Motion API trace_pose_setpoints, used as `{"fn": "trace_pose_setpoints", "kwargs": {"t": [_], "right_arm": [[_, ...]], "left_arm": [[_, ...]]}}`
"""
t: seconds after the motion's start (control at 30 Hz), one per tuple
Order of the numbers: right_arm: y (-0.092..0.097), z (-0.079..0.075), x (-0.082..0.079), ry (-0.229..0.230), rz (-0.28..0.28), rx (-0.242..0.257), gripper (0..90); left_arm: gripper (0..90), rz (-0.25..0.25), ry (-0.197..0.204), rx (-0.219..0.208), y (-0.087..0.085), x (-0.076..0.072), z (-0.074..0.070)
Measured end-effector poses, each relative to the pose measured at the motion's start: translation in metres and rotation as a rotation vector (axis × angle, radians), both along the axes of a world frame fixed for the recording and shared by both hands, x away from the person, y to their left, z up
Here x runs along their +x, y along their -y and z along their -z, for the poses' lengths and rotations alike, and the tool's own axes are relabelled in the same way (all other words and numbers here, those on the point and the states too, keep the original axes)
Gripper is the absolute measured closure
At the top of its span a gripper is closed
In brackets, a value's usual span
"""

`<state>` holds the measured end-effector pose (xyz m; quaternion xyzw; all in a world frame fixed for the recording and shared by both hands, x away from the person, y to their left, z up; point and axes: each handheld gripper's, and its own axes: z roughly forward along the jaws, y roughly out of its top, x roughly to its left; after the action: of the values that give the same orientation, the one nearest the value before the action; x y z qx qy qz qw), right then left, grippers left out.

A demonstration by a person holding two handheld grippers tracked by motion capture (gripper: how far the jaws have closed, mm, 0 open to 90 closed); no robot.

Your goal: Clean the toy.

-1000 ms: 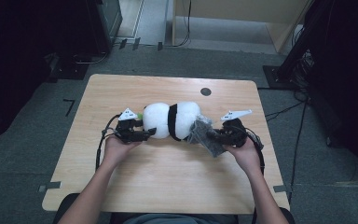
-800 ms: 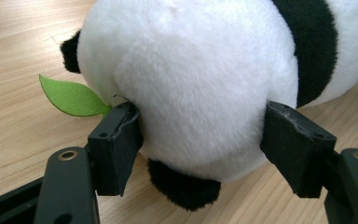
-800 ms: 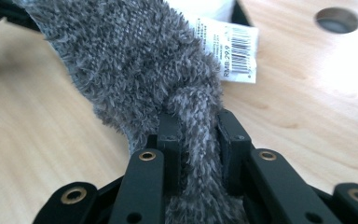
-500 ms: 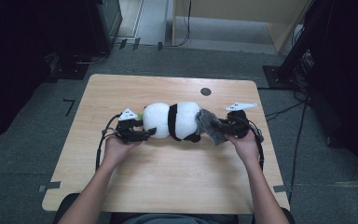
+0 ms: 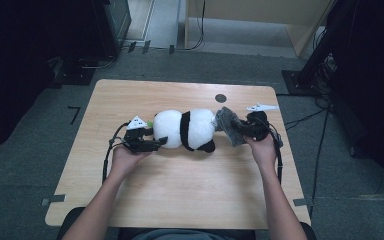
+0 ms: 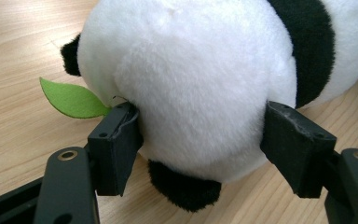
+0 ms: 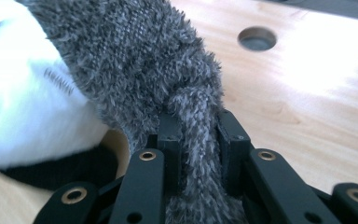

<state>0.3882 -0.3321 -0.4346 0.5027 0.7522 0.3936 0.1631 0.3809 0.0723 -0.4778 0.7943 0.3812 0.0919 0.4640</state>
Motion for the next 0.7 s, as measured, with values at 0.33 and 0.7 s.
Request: {"fn": "trace_pose_setpoints", "kwargs": {"t": [0.33, 0.7], "right_arm": [[-0.028, 0.008, 0.008, -0.003, -0.046, 0.035, 75.7], [-0.02, 0.011, 0.012, -0.008, -0.033, 0.051, 75.3]], "left_arm": [[28.8, 0.002, -0.003, -0.003, -0.004, 0.0, -0.001], [31.6, -0.036, 0.045, 0.008, -0.028, -0.001, -0.005]]}}
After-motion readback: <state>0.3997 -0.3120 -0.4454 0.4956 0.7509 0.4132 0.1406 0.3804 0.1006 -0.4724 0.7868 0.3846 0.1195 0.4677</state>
